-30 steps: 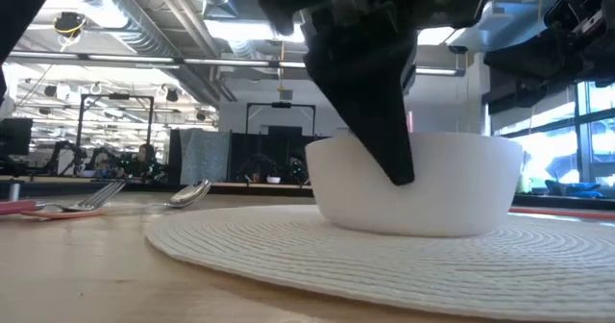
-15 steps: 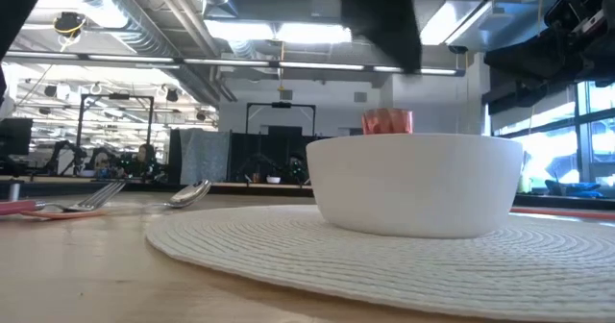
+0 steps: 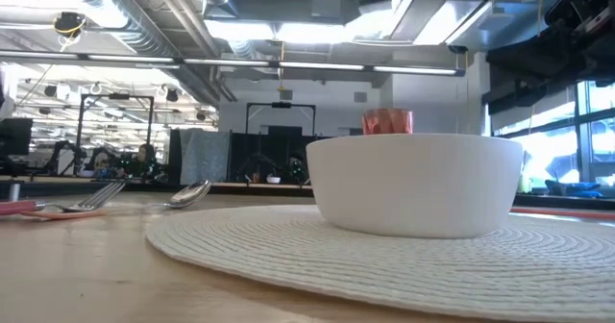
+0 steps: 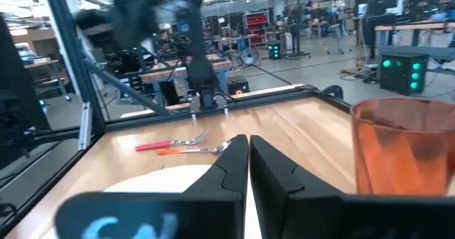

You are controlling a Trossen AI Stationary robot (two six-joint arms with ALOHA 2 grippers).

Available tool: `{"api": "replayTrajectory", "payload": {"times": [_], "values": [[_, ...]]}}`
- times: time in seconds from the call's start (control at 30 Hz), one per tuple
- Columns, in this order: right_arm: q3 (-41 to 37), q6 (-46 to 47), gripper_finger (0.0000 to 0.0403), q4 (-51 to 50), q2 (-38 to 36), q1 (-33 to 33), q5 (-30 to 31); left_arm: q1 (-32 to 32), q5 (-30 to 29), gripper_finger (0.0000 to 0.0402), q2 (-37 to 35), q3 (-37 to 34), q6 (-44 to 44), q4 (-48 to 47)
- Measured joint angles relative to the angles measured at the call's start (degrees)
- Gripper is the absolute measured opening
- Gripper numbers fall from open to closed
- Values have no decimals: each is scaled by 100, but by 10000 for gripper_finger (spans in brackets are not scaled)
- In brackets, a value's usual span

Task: Pick & Place Utensil
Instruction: Put the brown cup on the white mat to the top right of the white bowl

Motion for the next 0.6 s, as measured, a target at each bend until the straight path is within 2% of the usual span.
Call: {"api": "replayTrajectory", "payload": {"times": [0.17, 0.27, 0.47, 0.6], "values": [[0, 10, 16, -27, 0, 2, -123, 307, -36, 2, -1937, -2969, -551, 2726], [0, 10, 16, -33, 0, 1, -123, 580, -103, 1, -2801, -4127, -679, 3734], [0, -12, 16, -33, 0, 2, -123, 678, -110, 1, -4119, -5136, -339, 4051], [0, -162, 16, -31, 0, 2, -119, 587, -606, 2, -4418, -5748, -157, 4590]]}}
